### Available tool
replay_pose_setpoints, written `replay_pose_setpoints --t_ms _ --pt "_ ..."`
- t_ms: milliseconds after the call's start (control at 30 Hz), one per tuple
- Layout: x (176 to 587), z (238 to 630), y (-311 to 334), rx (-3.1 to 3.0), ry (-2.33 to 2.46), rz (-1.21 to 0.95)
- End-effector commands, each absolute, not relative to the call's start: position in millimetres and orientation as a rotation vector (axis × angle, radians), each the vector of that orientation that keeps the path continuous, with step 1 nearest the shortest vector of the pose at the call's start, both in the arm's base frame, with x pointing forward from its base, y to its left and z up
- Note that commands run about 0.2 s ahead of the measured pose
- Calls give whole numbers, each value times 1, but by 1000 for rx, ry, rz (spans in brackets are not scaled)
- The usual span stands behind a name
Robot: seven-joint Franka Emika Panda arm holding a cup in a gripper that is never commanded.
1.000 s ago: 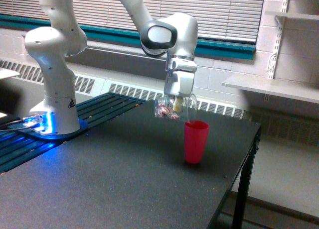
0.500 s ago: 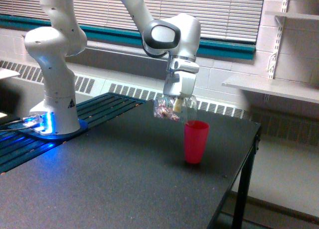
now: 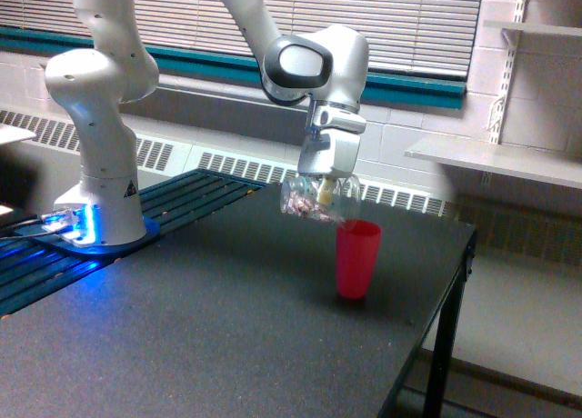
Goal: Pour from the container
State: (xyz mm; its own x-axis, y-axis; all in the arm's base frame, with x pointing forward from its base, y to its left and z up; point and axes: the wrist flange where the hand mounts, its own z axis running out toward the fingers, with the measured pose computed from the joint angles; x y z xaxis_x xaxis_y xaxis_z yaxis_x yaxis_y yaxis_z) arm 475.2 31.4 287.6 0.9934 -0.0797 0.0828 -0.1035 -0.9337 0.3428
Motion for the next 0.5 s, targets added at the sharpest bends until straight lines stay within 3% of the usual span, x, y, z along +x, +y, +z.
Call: replay_pose_setpoints --t_ms 33,500 --pt "478 288 32 2770 -124 91" --pt "481 286 33 2770 -121 80"
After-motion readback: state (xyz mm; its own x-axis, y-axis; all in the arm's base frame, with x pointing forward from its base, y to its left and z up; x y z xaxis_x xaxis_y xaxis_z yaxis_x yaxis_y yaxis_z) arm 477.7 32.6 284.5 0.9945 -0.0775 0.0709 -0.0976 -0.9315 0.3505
